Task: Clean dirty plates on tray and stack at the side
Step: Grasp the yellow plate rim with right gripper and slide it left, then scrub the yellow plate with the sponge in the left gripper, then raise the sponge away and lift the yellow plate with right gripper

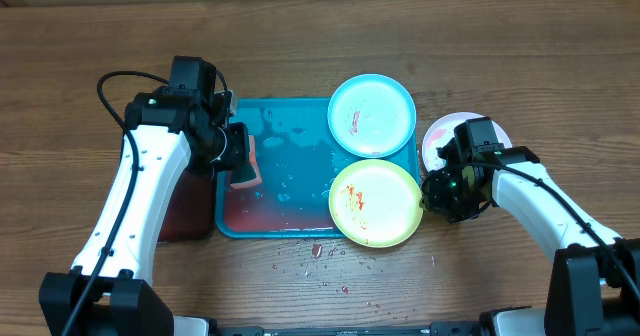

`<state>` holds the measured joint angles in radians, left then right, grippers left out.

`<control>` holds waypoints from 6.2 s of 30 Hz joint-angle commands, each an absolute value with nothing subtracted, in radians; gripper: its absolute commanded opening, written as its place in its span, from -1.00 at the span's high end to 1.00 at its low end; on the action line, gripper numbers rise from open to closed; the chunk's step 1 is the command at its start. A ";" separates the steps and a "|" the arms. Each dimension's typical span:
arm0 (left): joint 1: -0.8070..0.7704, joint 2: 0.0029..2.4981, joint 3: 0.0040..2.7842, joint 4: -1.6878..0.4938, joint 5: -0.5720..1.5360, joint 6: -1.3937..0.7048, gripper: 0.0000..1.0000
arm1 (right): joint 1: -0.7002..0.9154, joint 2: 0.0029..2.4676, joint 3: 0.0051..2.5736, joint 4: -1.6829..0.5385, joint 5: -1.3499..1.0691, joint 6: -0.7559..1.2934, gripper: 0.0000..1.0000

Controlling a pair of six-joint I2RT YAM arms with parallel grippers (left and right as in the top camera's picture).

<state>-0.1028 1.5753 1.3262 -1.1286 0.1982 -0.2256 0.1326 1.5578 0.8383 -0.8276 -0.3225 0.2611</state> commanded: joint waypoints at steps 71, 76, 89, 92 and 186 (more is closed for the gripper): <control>-0.167 1.577 1.185 -1.009 0.210 -0.225 0.92 | 0.646 1.809 0.981 -0.295 -0.113 0.862 0.92; -0.200 1.577 1.095 -0.859 0.188 -0.224 0.92 | 0.646 1.809 0.981 -0.310 -0.118 0.888 0.92; -0.231 1.715 0.964 -0.549 -0.008 -0.151 0.92 | 0.654 1.809 0.981 -0.329 -0.186 0.883 0.92; -0.239 1.785 0.964 -0.575 0.007 -0.143 0.92 | 0.667 1.809 0.983 -0.340 -0.185 0.883 0.92; -0.233 1.834 1.581 -1.133 -0.076 -0.292 0.92 | 0.674 1.750 1.068 -0.504 -0.139 0.776 0.92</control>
<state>-0.2665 1.8359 1.4948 -1.1053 -0.0692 -0.2428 0.6739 1.8072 1.0080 -0.4519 -0.1963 0.8131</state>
